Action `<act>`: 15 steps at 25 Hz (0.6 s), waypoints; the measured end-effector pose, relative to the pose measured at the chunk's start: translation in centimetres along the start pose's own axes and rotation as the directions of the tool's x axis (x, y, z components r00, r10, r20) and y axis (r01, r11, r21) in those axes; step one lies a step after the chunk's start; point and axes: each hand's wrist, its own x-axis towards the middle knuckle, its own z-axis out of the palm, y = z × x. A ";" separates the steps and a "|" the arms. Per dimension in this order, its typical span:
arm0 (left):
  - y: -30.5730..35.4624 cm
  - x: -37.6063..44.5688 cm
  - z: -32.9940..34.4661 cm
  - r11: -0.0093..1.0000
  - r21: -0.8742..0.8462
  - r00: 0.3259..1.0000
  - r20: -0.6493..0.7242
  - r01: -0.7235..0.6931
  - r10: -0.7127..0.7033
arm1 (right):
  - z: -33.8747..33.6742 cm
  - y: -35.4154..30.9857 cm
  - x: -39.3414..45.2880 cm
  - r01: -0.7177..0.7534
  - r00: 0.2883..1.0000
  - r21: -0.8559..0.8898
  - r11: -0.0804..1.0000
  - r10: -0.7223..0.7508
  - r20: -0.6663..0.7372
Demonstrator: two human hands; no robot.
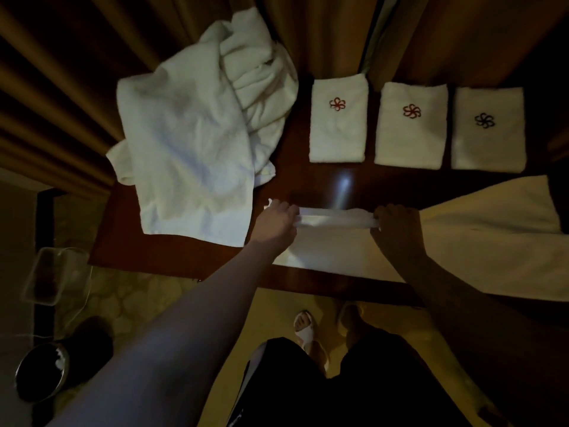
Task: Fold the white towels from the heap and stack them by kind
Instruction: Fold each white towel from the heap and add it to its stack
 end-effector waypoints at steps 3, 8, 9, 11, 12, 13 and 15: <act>-0.6 -2.8 2.6 0.999 0.022 0.992 0.119 0.026 -0.029 | 2.3 -0.9 -2.7 0.028 0.998 -0.052 0.998 -0.025 0.059; -0.4 -3.6 3.9 0.995 0.062 0.940 0.327 0.080 -0.096 | 4.6 -1.2 -4.3 0.052 0.979 -0.038 0.998 -0.043 0.199; 0.1 -3.2 3.9 0.990 0.101 0.934 0.335 0.093 -0.122 | 4.7 -1.1 -4.4 0.073 0.972 -0.021 0.997 -0.066 0.226; 1.9 -2.3 3.8 0.973 0.195 0.921 0.341 0.126 -0.188 | 4.5 -0.7 -4.5 0.091 0.963 -0.009 0.996 -0.086 0.255; 2.9 -1.9 3.8 0.962 0.238 0.915 0.343 0.135 -0.213 | 4.4 -0.4 -4.5 0.091 0.966 -0.011 0.996 -0.086 0.243; 4.0 -1.4 4.0 0.954 0.270 0.912 0.346 0.128 -0.220 | 4.1 -0.1 -4.3 0.088 0.970 -0.005 0.996 -0.085 0.228; 6.3 -0.5 4.4 0.957 0.281 0.922 0.348 0.069 -0.168 | 3.5 0.9 -4.0 0.058 0.972 -0.004 0.998 -0.056 0.229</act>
